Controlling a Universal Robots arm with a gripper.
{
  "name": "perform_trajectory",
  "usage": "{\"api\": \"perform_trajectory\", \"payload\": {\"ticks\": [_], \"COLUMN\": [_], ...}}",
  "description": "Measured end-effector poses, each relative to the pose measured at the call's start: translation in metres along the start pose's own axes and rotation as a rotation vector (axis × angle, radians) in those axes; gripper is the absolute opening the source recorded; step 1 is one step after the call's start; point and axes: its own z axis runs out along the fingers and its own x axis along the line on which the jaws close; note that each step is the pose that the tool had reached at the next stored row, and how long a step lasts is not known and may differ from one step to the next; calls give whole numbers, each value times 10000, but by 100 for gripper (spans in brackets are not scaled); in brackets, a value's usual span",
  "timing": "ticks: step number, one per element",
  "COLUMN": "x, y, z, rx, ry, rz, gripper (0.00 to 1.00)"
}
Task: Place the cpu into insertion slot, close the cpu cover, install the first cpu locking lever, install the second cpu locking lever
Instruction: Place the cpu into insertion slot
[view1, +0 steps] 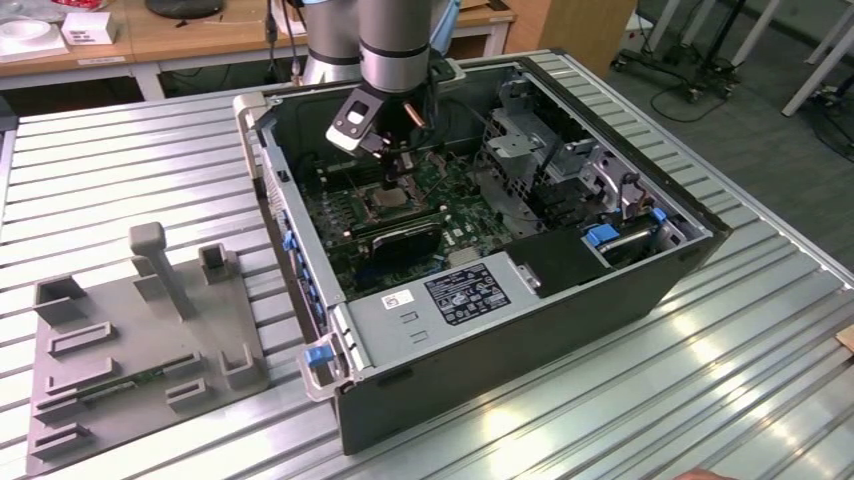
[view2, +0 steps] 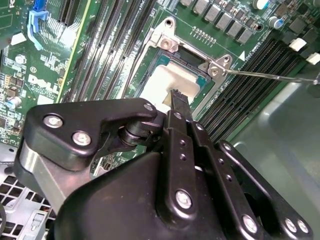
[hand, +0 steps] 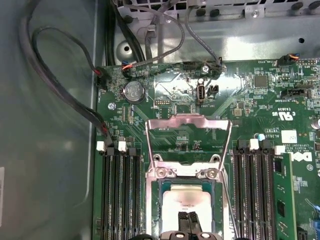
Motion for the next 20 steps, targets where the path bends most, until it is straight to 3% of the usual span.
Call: {"api": "perform_trajectory", "payload": {"ticks": [8, 20], "x": [-3, 13], "y": [0, -2], "z": [71, 110], "rx": [0, 0], "ry": [0, 13], "rz": [0, 0], "gripper": [11, 11]}}
